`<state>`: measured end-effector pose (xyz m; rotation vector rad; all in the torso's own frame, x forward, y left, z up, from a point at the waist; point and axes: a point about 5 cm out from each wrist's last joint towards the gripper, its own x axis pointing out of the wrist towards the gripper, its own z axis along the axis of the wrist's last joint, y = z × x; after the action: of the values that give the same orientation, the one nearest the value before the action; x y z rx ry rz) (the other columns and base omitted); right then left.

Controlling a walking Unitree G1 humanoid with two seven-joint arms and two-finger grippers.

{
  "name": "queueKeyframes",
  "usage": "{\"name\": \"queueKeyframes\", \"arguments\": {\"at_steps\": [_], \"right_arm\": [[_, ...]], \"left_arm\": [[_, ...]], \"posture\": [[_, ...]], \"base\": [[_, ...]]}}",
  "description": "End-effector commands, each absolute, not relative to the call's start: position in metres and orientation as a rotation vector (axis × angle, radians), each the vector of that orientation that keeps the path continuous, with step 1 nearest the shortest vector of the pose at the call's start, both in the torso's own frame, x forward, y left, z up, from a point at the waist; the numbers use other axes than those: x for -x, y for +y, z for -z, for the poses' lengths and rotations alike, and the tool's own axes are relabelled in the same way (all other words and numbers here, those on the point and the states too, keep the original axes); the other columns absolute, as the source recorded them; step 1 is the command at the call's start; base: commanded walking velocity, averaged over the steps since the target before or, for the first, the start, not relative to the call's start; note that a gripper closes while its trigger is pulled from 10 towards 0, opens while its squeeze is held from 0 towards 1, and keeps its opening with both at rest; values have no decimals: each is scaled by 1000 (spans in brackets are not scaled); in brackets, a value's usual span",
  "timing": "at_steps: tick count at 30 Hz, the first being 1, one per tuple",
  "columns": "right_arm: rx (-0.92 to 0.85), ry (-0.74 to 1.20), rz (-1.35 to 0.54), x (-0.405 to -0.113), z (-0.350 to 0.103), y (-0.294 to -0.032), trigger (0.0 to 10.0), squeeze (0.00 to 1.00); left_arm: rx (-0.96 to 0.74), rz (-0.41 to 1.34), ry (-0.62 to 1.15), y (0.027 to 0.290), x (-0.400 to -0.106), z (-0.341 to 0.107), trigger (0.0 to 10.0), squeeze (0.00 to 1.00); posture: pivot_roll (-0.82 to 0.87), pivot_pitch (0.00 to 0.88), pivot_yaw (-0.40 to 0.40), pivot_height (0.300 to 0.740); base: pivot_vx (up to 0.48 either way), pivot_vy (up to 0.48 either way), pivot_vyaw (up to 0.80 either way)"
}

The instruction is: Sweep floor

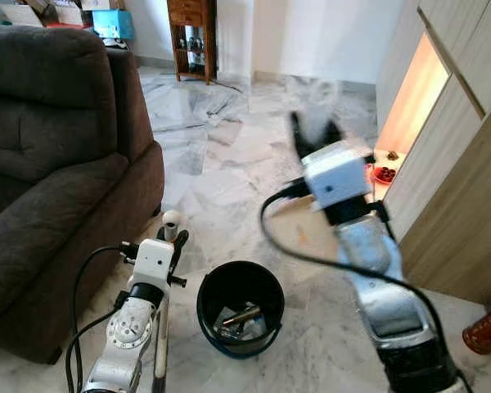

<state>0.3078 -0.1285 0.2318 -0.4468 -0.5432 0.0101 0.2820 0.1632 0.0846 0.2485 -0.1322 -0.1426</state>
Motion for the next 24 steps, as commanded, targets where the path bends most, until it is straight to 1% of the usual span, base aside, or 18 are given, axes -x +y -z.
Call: {"name": "queueKeyframes", "arguments": {"at_steps": [1, 2, 5, 8, 11, 14, 19, 24], "right_arm": [[408, -531, 63, -311, -229, -141, 10000, 0], [407, -502, 89, -314, -221, -149, 10000, 0], [423, -469, 104, -316, -209, -155, 10000, 0], [385, -395, 161, -321, -189, -167, 10000, 0], [384, -341, 189, -323, -172, -176, 10000, 0], [386, -330, 192, -324, -167, -178, 10000, 0], [343, -237, 213, -326, -139, -188, 10000, 0], [323, -195, 220, -325, -126, -191, 10000, 0]], "left_arm": [[-263, 152, -175, 163, -284, -93, 10000, 0], [-268, 153, -179, 163, -284, -94, 10000, 0], [-270, 151, -188, 166, -282, -98, 10000, 0], [-270, 150, -195, 169, -278, -100, 10000, 0], [-263, 138, -186, 170, -276, -98, 10000, 0], [-256, 134, -183, 170, -275, -97, 10000, 0], [-243, 149, -175, 165, -274, -95, 10000, 0], [-236, 149, -177, 165, -272, -95, 10000, 0]], "posture": [[91, 0, -11, 740], [95, 0, -11, 740], [99, 0, -9, 740], [104, 0, -8, 740], [109, 0, -7, 740], [106, 0, -7, 740], [108, 0, -5, 740], [111, 0, -6, 740]], "base": [[0, 0, 0], [0, 0, 0], [0, 0, 0], [0, 0, 0], [0, 0, 0], [0, 0, 0], [0, 0, 0], [0, 0, 0]]}}
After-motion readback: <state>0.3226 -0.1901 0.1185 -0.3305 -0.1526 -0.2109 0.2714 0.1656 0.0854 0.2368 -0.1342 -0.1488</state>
